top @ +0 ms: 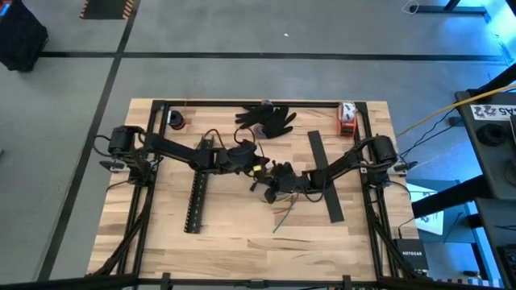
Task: Ziptie cables
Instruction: Wrap the cable wires together using the black zip tie
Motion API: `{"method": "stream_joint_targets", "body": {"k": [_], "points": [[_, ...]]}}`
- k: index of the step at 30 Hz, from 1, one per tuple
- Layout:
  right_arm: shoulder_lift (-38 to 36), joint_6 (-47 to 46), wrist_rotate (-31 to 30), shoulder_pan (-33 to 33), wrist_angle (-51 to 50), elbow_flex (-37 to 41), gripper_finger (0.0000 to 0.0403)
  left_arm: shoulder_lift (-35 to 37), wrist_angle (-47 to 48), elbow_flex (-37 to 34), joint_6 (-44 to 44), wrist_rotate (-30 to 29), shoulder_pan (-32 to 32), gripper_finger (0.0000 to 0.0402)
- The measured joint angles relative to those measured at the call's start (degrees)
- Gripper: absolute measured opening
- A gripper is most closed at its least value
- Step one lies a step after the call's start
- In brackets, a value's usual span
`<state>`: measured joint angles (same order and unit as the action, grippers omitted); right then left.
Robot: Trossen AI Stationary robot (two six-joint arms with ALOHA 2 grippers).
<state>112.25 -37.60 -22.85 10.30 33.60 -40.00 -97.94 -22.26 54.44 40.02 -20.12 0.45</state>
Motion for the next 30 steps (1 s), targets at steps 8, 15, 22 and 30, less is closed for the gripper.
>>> {"method": "stream_joint_targets", "body": {"k": [8,15,22,30], "points": [[1.18,0.93,-0.56,0.22,0.39,0.01,0.0006,6.68,-1.68,0.23,-5.80,-0.09,1.67,0.0000],[-2.22,5.00,1.55,-0.41,-2.57,-0.36,0.0006,8.78,10.42,0.22,-9.06,3.64,2.12,0.0004],[-2.80,4.86,2.54,-0.59,-4.19,-0.40,0.0006,12.44,23.85,0.26,-13.20,4.51,3.56,0.0073],[-2.87,4.84,3.17,-0.59,-4.01,-0.42,0.0006,12.70,36.66,0.21,-7.89,14.67,0.06,0.0150]]}}
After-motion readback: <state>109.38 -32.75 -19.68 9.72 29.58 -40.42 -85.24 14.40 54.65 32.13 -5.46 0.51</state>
